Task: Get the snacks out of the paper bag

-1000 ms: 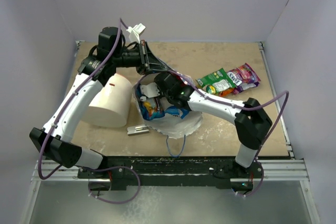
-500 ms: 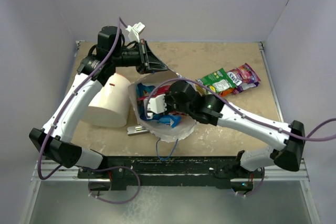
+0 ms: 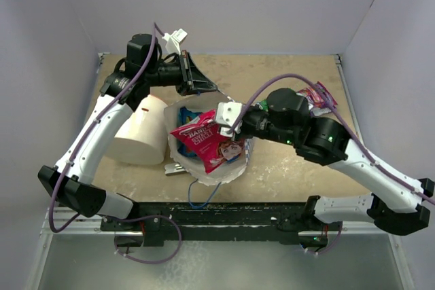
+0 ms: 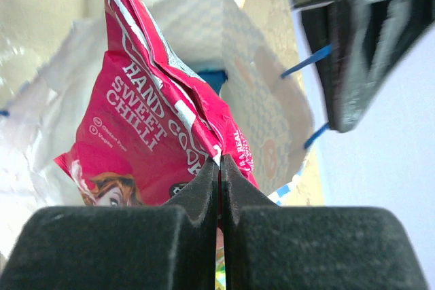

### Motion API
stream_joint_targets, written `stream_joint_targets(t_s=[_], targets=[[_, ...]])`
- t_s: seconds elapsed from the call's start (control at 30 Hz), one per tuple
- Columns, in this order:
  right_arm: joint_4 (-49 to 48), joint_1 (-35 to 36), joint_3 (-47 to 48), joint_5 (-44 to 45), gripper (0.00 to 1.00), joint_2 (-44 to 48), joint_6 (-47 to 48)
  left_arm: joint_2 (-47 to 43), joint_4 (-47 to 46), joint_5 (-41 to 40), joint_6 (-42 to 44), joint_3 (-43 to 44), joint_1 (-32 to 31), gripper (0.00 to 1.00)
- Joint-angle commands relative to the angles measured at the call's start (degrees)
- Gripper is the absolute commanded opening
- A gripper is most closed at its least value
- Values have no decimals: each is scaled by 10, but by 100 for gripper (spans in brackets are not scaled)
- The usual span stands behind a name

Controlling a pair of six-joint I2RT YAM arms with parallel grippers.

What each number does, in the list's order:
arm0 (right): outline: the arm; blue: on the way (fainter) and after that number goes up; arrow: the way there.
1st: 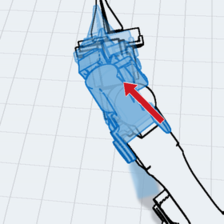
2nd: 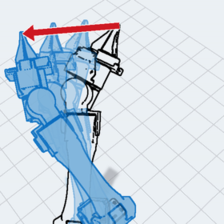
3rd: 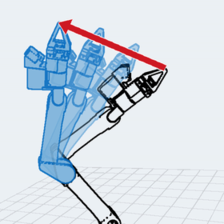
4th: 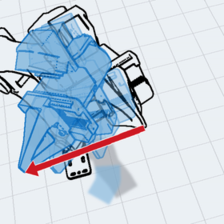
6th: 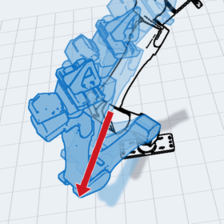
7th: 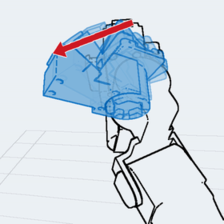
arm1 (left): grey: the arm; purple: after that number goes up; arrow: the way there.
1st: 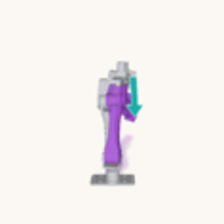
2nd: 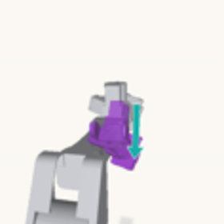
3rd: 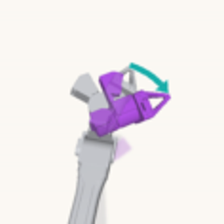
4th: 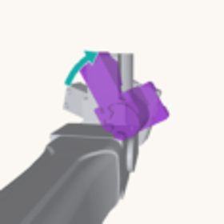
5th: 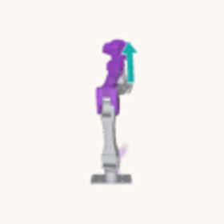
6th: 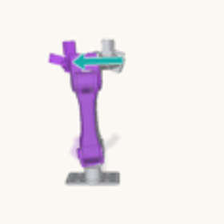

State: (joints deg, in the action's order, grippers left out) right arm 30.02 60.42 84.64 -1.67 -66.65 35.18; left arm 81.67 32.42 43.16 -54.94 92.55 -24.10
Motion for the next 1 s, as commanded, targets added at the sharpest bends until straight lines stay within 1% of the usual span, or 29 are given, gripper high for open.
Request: stream_joint_targets(t_s=[0.0,0.07,0.1,0.17,0.23,0.3,0.4,0.47,0.53,0.63,0.7,0.83,0.97], targets=[[-36,1,85,-5,0,17,-73,0,-12,-4,-1,27,-1,0],[-59,1,115,32,0,17,-87,2,-9,-6,-1,27,-1,0],[-76,1,127,63,0,17,-95,3,-7,-7,0,28,-1,0],[-112,1,148,138,0,19,-99,4,-4,-9,0,27,-1,0],[-157,1,164,241,0,16,-87,4,-1,-10,2,26,-1,0],[-215,0,175,339,0,10,-59,3,5,-11,7,26,-1,0],[-309,-15,175,468,0,-10,28,3,10,-11,10,24,0,0],[-335,-66,178,510,0,-27,54,1,9,-11,10,22,0,0],[-313,-124,185,527,0,-40,31,0,10,-10,10,21,0,0],[-286,-182,133,534,0,-35,3,-3,9,-8,10,20,0,0],[-263,-210,82,535,0,-21,-46,-6,10,-9,10,17,0,0],[-153,-256,-1,518,0,10,-245,-14,12,-6,10,11,0,0],[-17,-272,-63,498,0,35,-468,-21,13,-4,10,4,0,0]])
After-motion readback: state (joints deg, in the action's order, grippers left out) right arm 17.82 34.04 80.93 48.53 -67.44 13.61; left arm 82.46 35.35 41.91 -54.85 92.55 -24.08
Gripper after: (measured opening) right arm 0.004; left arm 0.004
